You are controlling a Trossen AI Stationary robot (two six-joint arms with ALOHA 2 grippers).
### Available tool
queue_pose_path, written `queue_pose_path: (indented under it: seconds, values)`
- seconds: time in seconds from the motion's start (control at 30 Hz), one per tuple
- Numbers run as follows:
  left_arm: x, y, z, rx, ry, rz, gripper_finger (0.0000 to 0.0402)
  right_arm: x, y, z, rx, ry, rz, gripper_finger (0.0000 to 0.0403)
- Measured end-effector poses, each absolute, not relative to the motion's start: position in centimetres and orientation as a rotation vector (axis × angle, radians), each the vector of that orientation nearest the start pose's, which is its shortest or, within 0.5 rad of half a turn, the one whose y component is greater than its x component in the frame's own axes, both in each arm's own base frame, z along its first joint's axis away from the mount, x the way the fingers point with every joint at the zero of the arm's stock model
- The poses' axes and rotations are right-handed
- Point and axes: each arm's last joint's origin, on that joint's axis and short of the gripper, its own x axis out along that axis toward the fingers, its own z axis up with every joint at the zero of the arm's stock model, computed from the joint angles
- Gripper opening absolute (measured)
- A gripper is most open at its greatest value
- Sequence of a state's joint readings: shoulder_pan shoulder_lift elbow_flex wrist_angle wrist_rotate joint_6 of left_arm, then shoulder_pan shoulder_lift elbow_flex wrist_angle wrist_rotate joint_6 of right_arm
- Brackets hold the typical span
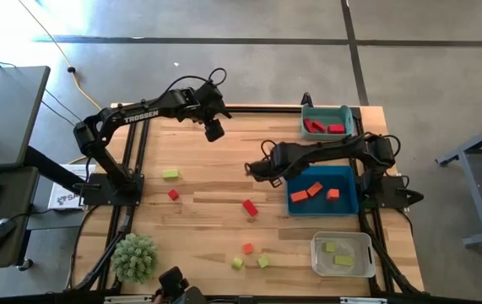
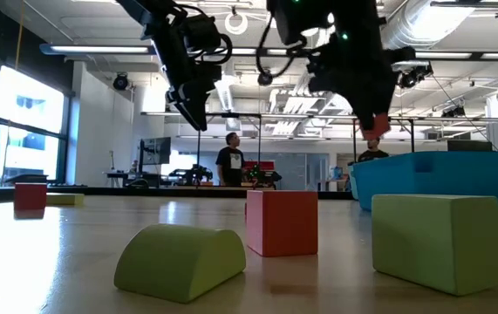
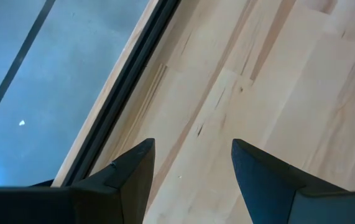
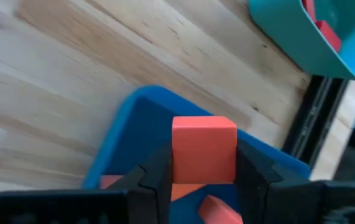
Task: Sort & place blocks by color
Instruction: Put the orange wooden block into the blue bin
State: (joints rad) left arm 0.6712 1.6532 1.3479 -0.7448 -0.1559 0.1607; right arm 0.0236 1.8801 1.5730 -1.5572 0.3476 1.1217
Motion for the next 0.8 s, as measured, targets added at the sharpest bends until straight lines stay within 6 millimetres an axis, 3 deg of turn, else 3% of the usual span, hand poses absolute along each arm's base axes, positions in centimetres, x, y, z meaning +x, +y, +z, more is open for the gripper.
queue_pose_path:
  seconds: [0.2, 0.47, 0.8]
  values:
    - [26.5, 21.6, 26.7, -0.154, 1.089, 0.670, 0.0202, 31.0, 0.7, 21.5, 0.426, 1.556, -1.198, 0.0105]
    - [26.5, 21.5, 26.7, -0.170, 1.083, 0.679, 0.0202, 30.5, 1.6, 18.7, 0.502, 1.609, -1.073, 0.0105]
    - [26.9, 21.0, 26.7, -0.194, 1.071, 0.684, 0.0202, 26.8, 1.3, 19.4, 0.604, 1.477, -0.979, 0.0105]
